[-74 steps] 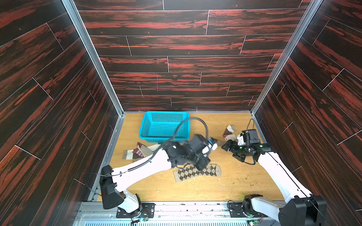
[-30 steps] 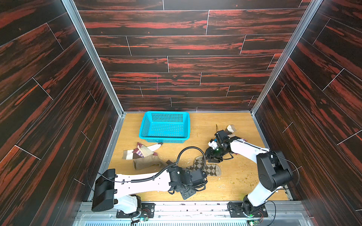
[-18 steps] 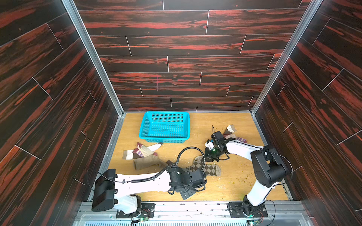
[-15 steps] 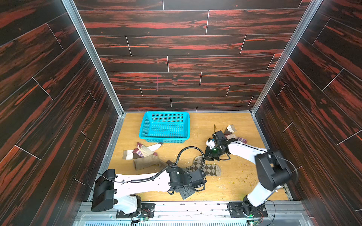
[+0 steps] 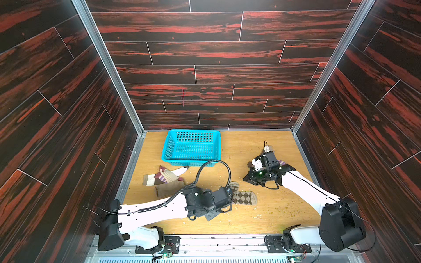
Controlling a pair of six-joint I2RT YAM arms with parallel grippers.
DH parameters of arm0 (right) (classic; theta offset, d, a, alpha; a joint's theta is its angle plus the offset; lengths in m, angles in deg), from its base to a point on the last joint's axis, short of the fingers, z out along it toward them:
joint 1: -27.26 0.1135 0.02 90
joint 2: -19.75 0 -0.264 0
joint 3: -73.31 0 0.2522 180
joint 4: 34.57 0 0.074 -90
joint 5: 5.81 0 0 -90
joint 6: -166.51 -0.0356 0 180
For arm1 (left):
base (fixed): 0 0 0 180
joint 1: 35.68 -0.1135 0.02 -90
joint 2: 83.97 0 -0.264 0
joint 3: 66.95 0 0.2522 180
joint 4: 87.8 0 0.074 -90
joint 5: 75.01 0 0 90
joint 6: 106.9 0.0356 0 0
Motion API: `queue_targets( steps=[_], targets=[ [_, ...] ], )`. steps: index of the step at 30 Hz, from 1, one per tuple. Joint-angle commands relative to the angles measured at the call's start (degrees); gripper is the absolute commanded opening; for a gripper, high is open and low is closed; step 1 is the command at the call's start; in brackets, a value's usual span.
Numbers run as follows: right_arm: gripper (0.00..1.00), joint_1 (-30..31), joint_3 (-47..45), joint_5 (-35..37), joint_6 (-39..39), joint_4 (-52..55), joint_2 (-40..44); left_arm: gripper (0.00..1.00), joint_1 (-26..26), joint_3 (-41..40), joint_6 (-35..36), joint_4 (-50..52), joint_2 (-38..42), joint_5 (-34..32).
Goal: Place the socks together as a pair
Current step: Place the sock in the sock.
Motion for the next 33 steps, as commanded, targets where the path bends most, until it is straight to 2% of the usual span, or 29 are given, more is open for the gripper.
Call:
queue_targets(
  steps=[1, 5, 8, 12, 17, 21, 30, 33],
  targets=[
    [0.42, -1.7, 0.9, 1.1, 0.6, 3.5, 2.1, 0.05, -1.7, 6.4, -0.2, 0.7, 0.8, 4.7],
    [0.66, -4.7, 2.3, 1.9, 3.4, 6.8, 3.9, 0.05, -2.4, 10.0, -4.0, -3.7, 1.3, 10.7],
    [0.75, -7.9, 3.0, 1.1, 5.4, 8.3, 5.9, 0.05, -3.2, 12.7, -6.5, -5.6, 1.1, 14.2],
    [0.77, -10.6, 4.4, -0.4, 8.2, 10.2, 7.2, 0.05, -5.2, 16.1, -8.9, -7.1, 0.4, 17.9],
    [0.77, -11.8, 4.4, -1.2, 8.8, 10.8, 7.7, 0.05, -7.4, 18.2, -7.6, -6.7, -0.9, 18.6],
    [0.77, -12.0, 4.2, -1.6, 9.1, 11.1, 8.1, 0.05, -10.3, 18.9, -10.0, -8.2, -1.5, 21.4],
    [0.77, -12.2, 3.8, -1.6, 9.7, 11.3, 8.3, 0.06, -11.3, 19.6, -16.0, -13.6, -1.7, 24.3],
    [0.77, -12.1, 3.7, -4.3, 9.9, 11.1, 8.4, 0.06, -11.9, 18.5, -17.7, -14.9, -1.0, 24.4]
  ],
)
